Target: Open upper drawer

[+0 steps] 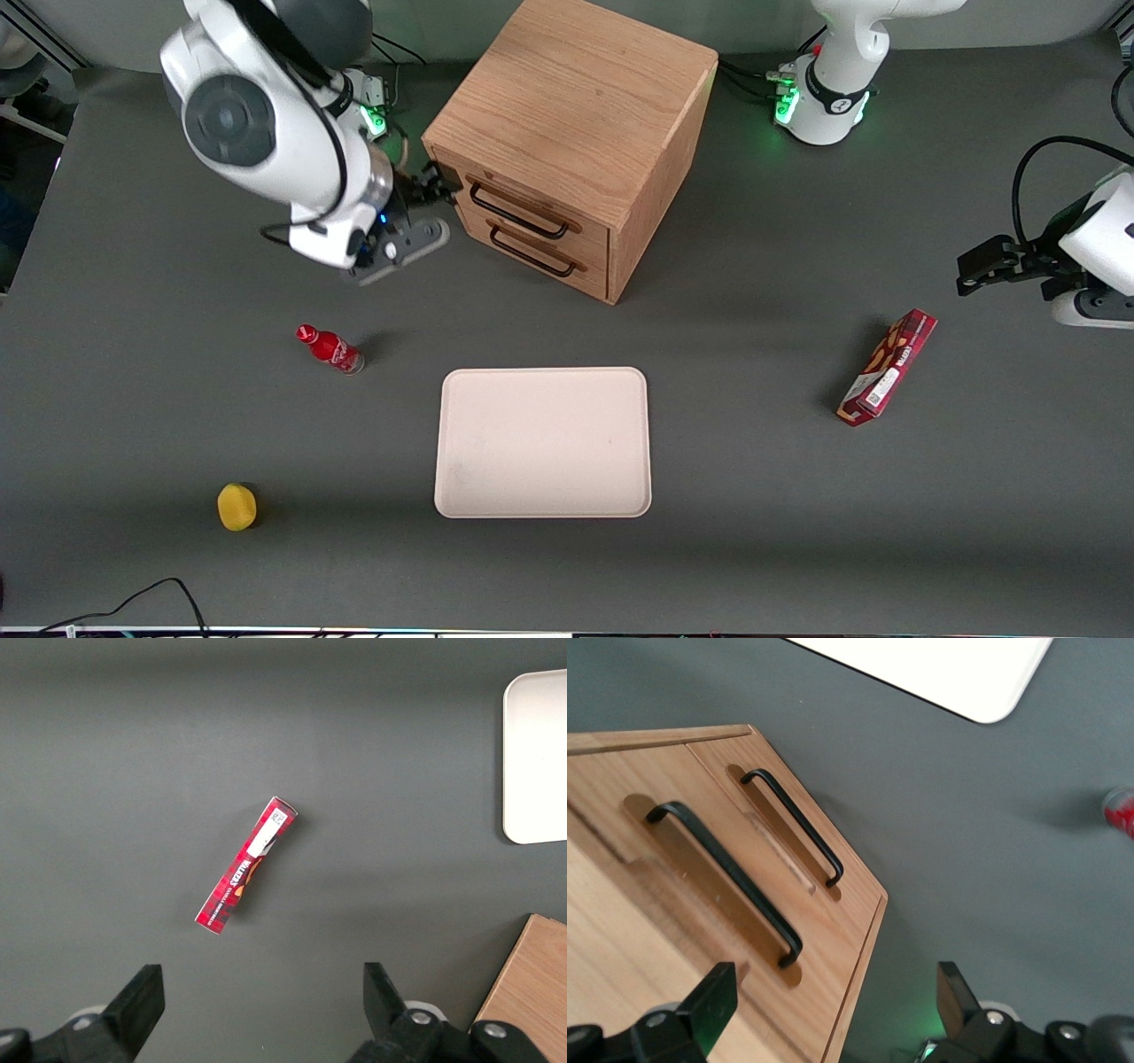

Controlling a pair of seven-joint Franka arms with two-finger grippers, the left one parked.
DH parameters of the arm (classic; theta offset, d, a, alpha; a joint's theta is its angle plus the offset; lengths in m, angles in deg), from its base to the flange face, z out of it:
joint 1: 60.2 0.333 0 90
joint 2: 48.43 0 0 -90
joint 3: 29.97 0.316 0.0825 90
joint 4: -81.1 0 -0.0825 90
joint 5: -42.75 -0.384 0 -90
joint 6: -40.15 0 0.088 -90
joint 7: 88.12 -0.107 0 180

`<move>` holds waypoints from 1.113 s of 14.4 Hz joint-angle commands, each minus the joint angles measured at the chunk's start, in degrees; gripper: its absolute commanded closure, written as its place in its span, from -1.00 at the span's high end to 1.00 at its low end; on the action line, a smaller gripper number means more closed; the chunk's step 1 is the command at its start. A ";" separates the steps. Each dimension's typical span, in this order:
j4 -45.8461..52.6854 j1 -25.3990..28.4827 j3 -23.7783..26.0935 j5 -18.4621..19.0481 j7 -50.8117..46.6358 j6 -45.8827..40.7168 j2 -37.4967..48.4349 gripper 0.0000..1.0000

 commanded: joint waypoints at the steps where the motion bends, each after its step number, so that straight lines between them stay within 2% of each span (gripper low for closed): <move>1: 4.85 2.73 0.16 1.78 5.63 -1.18 -5.05 1.00; 7: 2.30 4.05 0.34 1.34 19.18 0.40 -6.55 1.00; 11: 0.11 4.05 3.93 2.65 19.11 5.14 -7.26 1.00; 16: -2.36 3.79 4.99 3.80 20.60 5.76 -7.78 1.00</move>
